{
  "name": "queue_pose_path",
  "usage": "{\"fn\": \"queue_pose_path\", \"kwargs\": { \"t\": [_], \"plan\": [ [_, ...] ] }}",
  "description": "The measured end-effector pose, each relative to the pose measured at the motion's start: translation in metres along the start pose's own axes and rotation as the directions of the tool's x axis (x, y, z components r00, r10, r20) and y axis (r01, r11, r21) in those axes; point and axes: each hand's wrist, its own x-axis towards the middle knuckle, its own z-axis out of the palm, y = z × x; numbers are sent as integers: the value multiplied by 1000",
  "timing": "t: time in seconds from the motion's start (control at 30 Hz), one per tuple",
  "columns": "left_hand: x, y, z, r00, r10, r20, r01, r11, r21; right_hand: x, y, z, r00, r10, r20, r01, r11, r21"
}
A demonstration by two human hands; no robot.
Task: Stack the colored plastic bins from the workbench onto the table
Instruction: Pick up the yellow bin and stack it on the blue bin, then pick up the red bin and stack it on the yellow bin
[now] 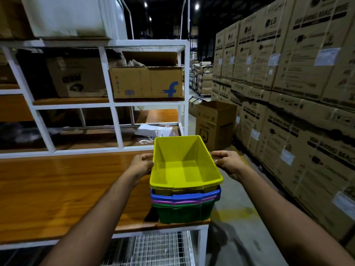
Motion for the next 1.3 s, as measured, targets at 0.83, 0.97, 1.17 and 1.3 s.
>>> {"fn": "queue_pose_path", "kwargs": {
  "t": [0.83, 0.97, 1.17, 1.3],
  "plan": [
    [-47, -52, -143, 943, 139, -304, -35, 945, 324, -4, -21, 115, 853, -517, 75, 399, 552, -733],
    [-73, -65, -214, 938, 160, -309, -15, 906, 423, -17, -17, 209, 820, -506, 266, 522, 473, -710],
    [-114, -109, -347, 933, 205, -296, 30, 775, 631, -38, 5, 373, 772, -429, 470, 626, 382, -680],
    [-145, -141, -441, 928, 229, -294, 88, 632, 770, -65, 26, 489, 733, -371, 570, 679, 349, -646]
  ]
}}
